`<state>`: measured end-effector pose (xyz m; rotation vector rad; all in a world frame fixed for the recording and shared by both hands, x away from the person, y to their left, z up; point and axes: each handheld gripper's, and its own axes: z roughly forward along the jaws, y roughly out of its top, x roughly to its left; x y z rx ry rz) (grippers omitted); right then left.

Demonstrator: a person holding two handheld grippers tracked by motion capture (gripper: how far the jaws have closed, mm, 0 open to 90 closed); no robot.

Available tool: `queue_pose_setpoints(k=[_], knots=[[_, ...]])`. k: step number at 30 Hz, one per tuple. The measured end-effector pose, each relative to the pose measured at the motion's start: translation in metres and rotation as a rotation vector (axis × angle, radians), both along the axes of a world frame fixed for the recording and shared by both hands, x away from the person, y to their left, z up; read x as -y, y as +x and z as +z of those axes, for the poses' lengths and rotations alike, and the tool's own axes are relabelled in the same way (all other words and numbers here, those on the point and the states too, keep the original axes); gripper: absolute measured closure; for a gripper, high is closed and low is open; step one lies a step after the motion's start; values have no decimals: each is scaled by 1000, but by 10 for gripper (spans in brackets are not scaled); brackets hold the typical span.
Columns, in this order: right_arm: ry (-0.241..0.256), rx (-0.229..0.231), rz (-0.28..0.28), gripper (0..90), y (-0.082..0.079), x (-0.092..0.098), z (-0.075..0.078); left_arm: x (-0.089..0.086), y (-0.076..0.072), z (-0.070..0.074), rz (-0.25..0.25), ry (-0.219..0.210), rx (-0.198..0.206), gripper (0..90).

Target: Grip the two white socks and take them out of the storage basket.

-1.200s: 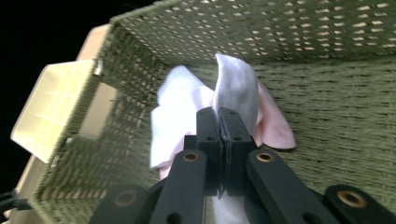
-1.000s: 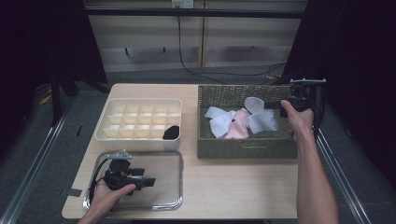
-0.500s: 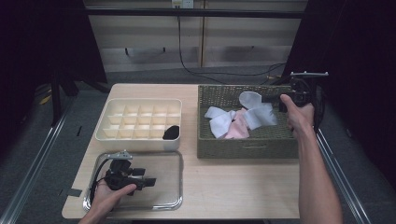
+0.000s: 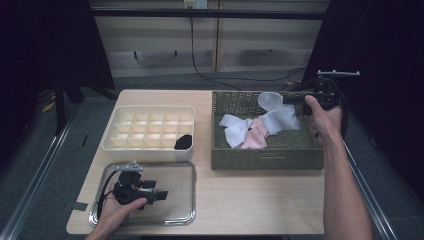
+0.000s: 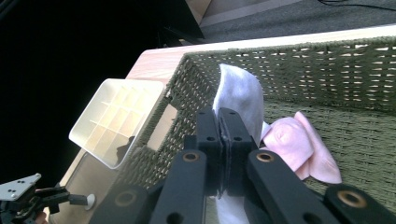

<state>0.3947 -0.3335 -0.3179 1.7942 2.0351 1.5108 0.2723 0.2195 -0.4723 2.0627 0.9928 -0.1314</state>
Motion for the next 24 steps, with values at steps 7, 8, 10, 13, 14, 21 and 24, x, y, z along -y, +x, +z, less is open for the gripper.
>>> queue_pose_setpoints(k=[7,8,10,13,14,21,24], knots=[[-2,14,14,878,-3,-5,8,2,2,1,15,-19,5,262],[-1,18,14,878,-4,-6,9,2,2,2,14,-19,6,263],[-2,22,15,878,-5,-8,12,4,2,1,12,-18,6,263],[-2,33,21,878,-8,-9,17,5,2,1,6,-15,9,264],[0,32,19,878,-10,-9,18,6,2,2,8,-15,8,264],[4,49,25,878,-23,-10,26,7,3,3,18,-21,14,266],[-11,51,32,878,-28,-13,29,8,4,5,18,-24,21,267]])
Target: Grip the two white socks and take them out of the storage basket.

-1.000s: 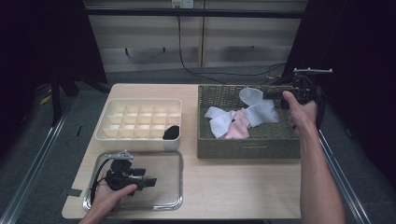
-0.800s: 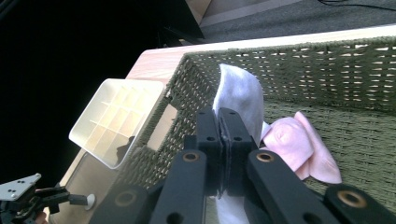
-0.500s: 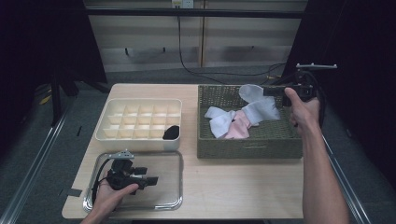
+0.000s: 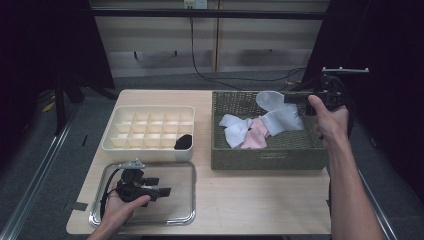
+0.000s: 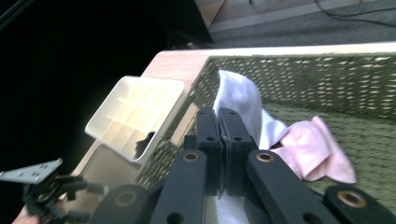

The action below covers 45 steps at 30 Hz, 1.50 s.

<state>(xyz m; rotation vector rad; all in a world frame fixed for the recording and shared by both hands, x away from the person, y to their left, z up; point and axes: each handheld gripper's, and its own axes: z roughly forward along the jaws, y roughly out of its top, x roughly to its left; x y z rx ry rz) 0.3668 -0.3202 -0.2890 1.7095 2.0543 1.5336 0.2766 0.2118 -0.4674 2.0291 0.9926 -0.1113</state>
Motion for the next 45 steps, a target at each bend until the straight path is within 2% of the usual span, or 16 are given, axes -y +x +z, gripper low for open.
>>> queue_pose_setpoints(k=[6,9,18,31,41,45], knots=[[-11,26,19,879,-9,-8,3,2,1,0,1,-1,-2,268],[6,43,29,879,-16,-10,7,2,1,0,3,0,0,268],[21,47,53,879,-30,-14,8,3,2,0,3,5,1,268],[16,91,121,880,-57,-31,12,3,3,1,12,3,6,272],[16,93,154,880,-81,-37,-2,5,5,1,21,4,0,285],[22,95,162,880,-86,-40,-8,9,8,5,24,8,14,295]])
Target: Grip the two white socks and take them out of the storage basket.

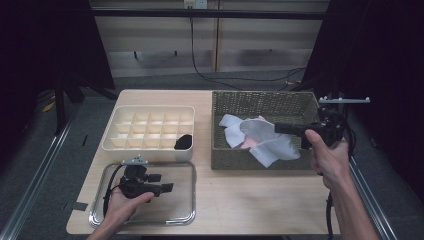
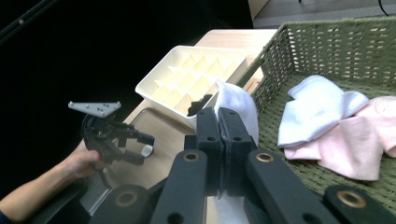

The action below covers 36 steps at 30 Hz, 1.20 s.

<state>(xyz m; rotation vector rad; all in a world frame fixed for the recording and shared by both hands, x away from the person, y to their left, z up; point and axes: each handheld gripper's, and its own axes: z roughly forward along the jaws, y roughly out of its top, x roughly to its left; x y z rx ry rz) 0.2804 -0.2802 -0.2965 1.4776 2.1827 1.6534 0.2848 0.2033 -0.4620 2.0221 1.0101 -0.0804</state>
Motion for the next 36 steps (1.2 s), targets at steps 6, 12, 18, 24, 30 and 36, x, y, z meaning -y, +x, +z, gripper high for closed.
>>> queue_pose_setpoints(k=[6,12,18,24,30,36], knots=[[-7,-21,23,881,-9,-7,-12,1,6,9,1,3,35,307],[10,-17,44,882,-17,-12,-18,0,14,20,24,-27,50,309],[29,-21,59,882,-26,-15,-28,15,16,30,-6,-39,70,318],[30,-46,80,882,-33,-20,-46,37,16,36,-54,-31,101,346],[36,-59,81,883,-40,-23,-62,53,17,35,-97,-32,96,369],[48,-89,92,883,-45,-31,-82,66,20,41,-133,-27,118,373]])
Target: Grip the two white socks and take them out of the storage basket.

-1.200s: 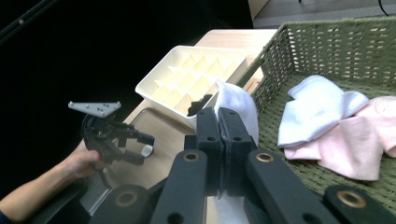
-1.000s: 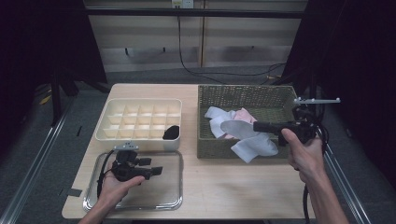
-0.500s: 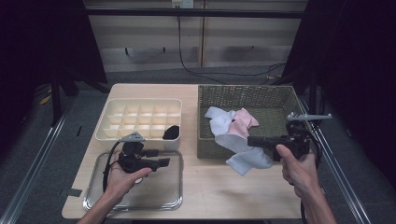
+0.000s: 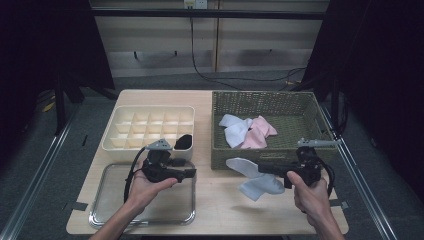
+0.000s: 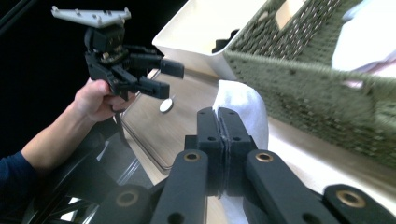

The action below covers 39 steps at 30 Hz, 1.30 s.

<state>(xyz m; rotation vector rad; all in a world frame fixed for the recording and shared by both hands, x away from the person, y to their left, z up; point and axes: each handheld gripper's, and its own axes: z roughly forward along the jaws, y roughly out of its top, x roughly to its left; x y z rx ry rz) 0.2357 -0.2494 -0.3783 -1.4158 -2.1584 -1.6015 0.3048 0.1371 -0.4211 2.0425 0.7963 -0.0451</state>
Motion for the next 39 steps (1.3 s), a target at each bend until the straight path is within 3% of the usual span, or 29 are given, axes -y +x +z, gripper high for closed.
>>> queue_pose_setpoints(k=[5,13,20,22,25,30,31,32,34,36,39], knots=[[21,-31,26,884,-1,-9,-20,16,1,-4,-24,-12,-15,352],[25,-56,63,884,-6,-22,-32,33,-2,-15,-74,8,-32,335],[20,-106,72,883,-3,-27,-56,50,-3,-31,-119,19,-62,356],[17,-109,75,883,-3,-27,-58,56,-5,-39,-120,-1,-86,356],[10,-114,75,883,-3,-28,-61,64,-6,-48,-126,37,-83,370],[24,-118,77,883,-3,-25,-64,66,3,-59,-100,38,-86,429],[22,-120,78,883,-3,-25,-64,66,4,-60,-107,32,-95,444],[24,-114,84,883,-2,-26,-65,65,4,-61,-111,17,-92,520],[23,-120,84,882,-1,-26,-65,65,4,-61,-119,18,-90,537],[21,-125,88,882,0,-27,-67,66,3,-61,-143,17,-93,637],[17,-125,92,881,1,-28,-69,69,2,-64,-168,23,-96,708]])
